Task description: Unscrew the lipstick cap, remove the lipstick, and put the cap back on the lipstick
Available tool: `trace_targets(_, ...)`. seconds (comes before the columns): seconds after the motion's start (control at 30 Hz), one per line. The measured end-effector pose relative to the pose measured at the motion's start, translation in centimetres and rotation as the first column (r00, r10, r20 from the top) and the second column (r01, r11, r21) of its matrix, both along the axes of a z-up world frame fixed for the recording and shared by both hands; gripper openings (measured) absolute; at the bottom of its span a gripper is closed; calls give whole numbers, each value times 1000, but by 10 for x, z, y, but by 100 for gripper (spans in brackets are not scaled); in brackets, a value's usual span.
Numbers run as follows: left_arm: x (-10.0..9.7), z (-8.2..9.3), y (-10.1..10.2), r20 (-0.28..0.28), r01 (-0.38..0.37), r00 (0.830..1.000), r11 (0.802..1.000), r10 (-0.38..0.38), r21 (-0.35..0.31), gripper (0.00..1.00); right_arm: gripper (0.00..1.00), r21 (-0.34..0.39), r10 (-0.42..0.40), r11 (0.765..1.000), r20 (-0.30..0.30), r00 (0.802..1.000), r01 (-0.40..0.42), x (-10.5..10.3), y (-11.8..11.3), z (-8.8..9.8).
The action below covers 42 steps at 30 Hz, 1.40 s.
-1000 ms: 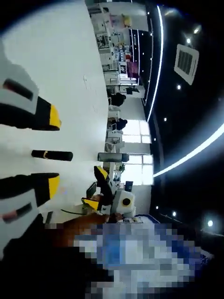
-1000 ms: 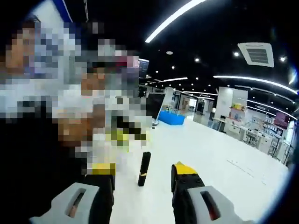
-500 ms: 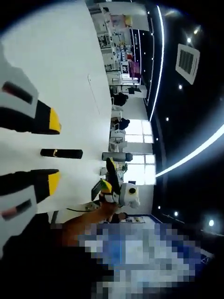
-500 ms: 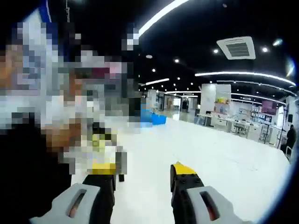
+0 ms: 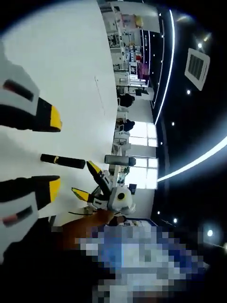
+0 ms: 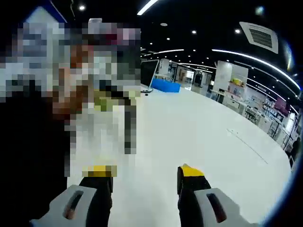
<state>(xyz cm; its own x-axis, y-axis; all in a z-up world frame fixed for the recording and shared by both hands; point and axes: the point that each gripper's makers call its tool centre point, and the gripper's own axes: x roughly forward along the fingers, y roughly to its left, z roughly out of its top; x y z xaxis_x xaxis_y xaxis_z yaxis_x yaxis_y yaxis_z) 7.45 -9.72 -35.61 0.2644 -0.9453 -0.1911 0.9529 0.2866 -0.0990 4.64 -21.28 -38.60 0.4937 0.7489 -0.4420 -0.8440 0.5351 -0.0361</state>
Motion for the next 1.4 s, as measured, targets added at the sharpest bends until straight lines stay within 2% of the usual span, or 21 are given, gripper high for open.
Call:
trace_targets(0.1, 9, -3, 1, -2, -5, 1000, 1000, 5, 5, 37, 47, 48, -11, 999, 2, 1000, 11, 7, -2, 9)
trace_targets(0.17, 14, -6, 1, -37, -10, 999, 1000, 10, -4, 37, 43, 118, -27, 993, 6, 1000, 26, 13, -1, 20)
trace_targets(0.2, 16, -6, 2, -39, -11, 999, 1000, 11, -3, 37, 40, 170, -38, 985, -4, 999, 38, 25, -12, 28)
trace_targets(0.23, 18, -7, 2, -41, -14, 999, 1000, 14, -2, 37, 39, 191, -33, 981, -8, 999, 34, 25, -12, 30)
trace_targets(0.27, 19, -7, 2, -41, -16, 999, 1000, 16, -3, 38, 38, 183, -10, 983, 9, 1000, 8, 22, -10, 30)
trace_targets(0.33, 22, -8, 4, -3, -26, 1000, 999, 26, 23, 39, 37, 165, 36, 985, 41, 999, -43, 15, -6, 29)
trace_targets(0.43, 13, -6, 4, 6, -19, 1000, 999, 19, 33, 42, 37, 164, 35, 986, 44, 998, -41, 9, -4, 31)
trace_targets(0.6, -3, 4, 3, 12, -9, 1000, 1000, 9, 0, 42, 39, 188, -8, 982, 52, 999, -2, 0, -7, 40)
trace_targets(0.8, -17, 11, 7, 40, -21, 999, 1000, 21, -4, 42, 45, 211, -22, 977, 65, 998, 8, -14, -12, 49)
trace_targets(0.9, -22, 11, 7, 51, -18, 999, 1000, 18, 0, 42, 48, 249, -71, 967, 52, 996, 56, -14, -19, 55)
trace_targets(1.07, -32, 14, 12, 65, -6, 998, 1000, 6, -2, 42, 50, 275, -80, 960, 57, 995, 61, -17, -24, 62)
trace_targets(1.13, -34, 15, 13, 67, -4, 998, 1000, 4, -5, 42, 50, 274, -71, 960, 62, 996, 52, -20, -20, 62)
trace_targets(1.33, -32, 11, 14, 77, -9, 997, 1000, 7, 23, 42, 48, 173, -36, 985, 64, 997, 25, -23, -9, 44)
trace_targets(1.4, -30, 10, 13, 79, -8, 997, 1000, 6, 24, 42, 48, 172, -20, 985, 60, 998, 10, -20, -6, 43)
